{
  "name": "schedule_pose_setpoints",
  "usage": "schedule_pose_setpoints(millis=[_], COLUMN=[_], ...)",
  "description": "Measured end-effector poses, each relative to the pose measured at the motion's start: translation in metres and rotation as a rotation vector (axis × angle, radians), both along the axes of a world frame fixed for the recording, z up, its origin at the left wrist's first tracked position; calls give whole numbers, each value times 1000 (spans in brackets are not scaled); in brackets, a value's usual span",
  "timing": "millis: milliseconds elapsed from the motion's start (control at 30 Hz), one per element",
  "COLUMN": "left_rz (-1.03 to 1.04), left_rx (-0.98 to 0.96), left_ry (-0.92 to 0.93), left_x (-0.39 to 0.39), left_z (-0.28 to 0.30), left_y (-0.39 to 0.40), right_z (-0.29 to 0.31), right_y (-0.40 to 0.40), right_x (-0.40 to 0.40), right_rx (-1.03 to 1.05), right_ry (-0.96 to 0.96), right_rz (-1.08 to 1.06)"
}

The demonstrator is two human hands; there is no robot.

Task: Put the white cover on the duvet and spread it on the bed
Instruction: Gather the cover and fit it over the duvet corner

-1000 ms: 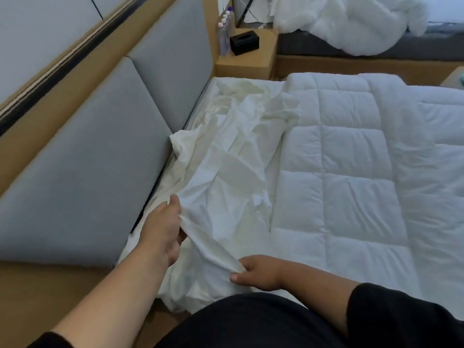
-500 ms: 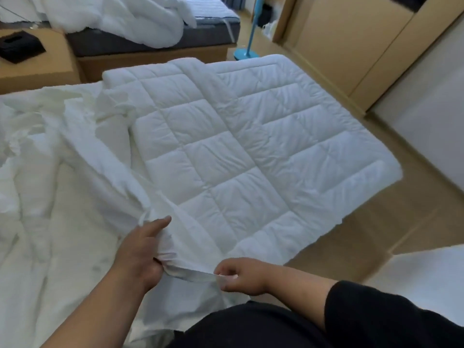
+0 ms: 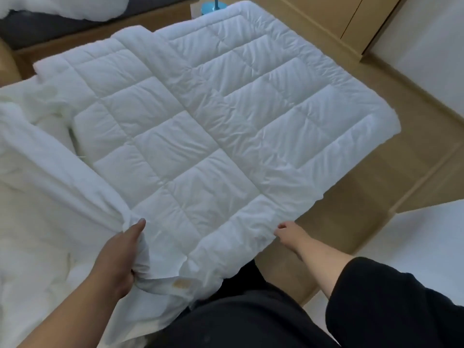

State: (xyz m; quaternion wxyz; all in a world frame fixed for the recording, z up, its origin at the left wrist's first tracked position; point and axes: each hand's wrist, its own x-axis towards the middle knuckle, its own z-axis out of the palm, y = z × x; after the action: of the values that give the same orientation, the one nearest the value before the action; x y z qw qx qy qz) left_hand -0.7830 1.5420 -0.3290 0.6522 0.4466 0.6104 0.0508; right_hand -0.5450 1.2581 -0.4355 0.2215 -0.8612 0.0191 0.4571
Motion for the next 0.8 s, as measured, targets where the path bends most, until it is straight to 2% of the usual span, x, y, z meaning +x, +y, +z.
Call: schedule_pose_setpoints(millis=[67, 200, 300, 400, 533, 667, 733, 800], left_rz=[-9, -53, -155, -255, -293, -228, -162, -81], left_rx=[24, 41, 48, 30, 16, 20, 20, 20], left_ry=[100, 255, 346, 434, 473, 475, 462, 429], left_x=[26, 81, 116, 141, 155, 149, 137, 121], left_z=[-19, -53, -75, -91, -102, -95, -83, -69], left_y=[-11, -31, -44, -53, -54, -49, -43, -35], right_z=[-15, -50, -71, -93, -110, -102, -91, -72], right_y=[-4, -5, -2, 3, 11, 31, 48, 69], right_x=[46, 129, 170, 197, 206, 200, 191, 180], right_rx=[-15, -72, -183, -267, -186, -137, -50, 86], right_ry=[1, -46, -167, -179, -19, 54, 20, -51], right_rz=[-36, 23, 76, 146, 84, 254, 197, 46])
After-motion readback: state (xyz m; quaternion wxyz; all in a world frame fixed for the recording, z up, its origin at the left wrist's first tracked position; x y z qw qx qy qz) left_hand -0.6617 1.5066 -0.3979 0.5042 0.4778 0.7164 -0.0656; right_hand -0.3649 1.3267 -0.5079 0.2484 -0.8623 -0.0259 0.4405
